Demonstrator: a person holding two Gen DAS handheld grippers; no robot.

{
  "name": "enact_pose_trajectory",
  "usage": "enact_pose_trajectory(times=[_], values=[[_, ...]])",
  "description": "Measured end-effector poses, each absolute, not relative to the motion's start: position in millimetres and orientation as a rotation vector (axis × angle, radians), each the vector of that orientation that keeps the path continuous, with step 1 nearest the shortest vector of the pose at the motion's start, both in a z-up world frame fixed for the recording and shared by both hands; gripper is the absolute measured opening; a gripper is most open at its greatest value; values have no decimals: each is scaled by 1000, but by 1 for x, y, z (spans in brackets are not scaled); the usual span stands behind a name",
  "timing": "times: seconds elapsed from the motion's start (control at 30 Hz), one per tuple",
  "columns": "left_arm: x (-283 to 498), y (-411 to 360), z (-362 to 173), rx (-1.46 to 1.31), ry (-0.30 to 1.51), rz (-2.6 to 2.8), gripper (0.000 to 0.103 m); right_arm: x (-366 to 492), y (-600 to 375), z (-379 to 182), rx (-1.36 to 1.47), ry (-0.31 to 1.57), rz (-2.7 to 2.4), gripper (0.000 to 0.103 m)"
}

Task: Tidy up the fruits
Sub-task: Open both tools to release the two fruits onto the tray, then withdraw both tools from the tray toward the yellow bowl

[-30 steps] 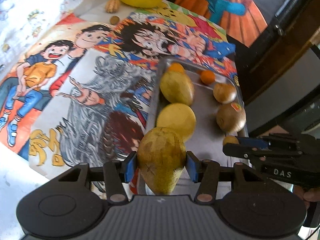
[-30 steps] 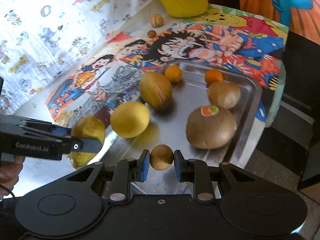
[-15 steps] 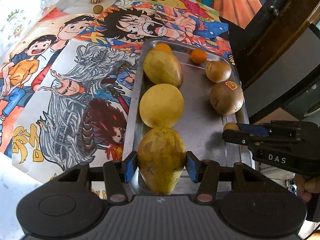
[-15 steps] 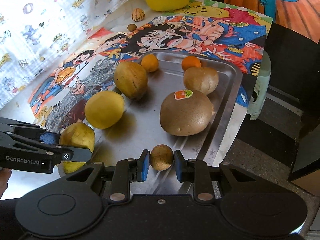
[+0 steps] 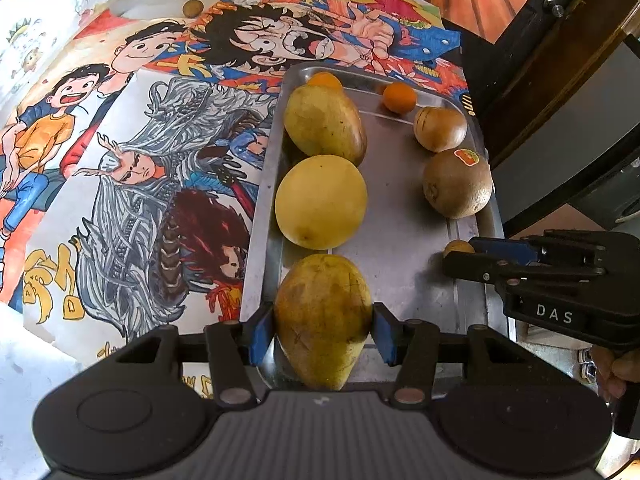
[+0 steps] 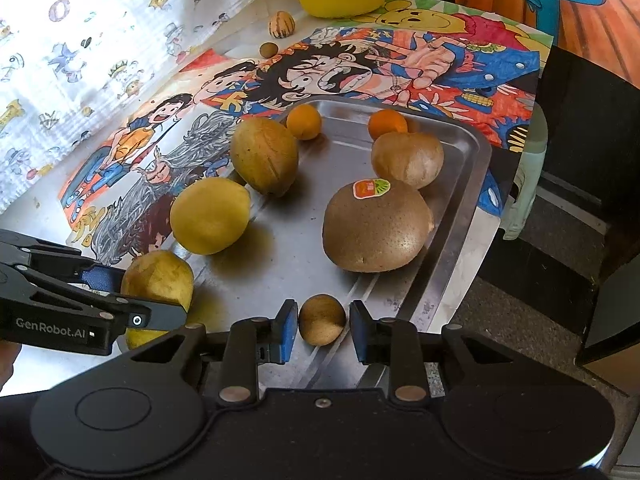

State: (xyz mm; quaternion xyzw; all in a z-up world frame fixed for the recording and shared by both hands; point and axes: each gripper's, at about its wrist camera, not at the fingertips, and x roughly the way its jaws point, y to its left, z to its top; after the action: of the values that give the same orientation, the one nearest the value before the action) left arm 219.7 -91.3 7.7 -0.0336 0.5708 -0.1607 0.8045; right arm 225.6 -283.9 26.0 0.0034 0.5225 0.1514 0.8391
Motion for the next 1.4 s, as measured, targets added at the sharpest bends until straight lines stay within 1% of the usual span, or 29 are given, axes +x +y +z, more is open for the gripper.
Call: enact_pose_trajectory(times=[0.13,0.37,0.47,0.53,0.57,0.7,0.83,0.9,1.0,1.1,1.27,1.4], values=[[220,-92,7,-66,1241,-347,56,226,-284,27,5,1106,327,32],[219,-89,10,-58,1256,-352,57,222,-285,31,-2,1113,331,38],[218,-86,14,-60,1260,-357,60,218,-284,33,-5,1116,335,40],[217,-84,16,-52,1264,-355,67,215,-284,35,-5,1117,337,42],[216,-84,17,-46,1268,-357,68,213,-283,37,-5,1117,337,44],[213,-77,20,-45,1300,-367,78,208,-283,42,0,1117,334,54],[211,-69,25,-36,1317,-360,85,201,-283,47,9,1130,327,62],[210,-65,28,-24,1323,-356,88,198,-281,51,13,1144,327,74],[209,-59,31,-2,1349,-351,98,194,-277,55,18,1175,329,83],[208,-54,34,14,1363,-359,101,193,-272,55,31,1233,313,91],[205,-45,35,54,1386,-340,102,191,-264,52,49,1344,269,95],[206,-35,32,81,1412,-301,102,191,-258,51,78,1385,282,96]])
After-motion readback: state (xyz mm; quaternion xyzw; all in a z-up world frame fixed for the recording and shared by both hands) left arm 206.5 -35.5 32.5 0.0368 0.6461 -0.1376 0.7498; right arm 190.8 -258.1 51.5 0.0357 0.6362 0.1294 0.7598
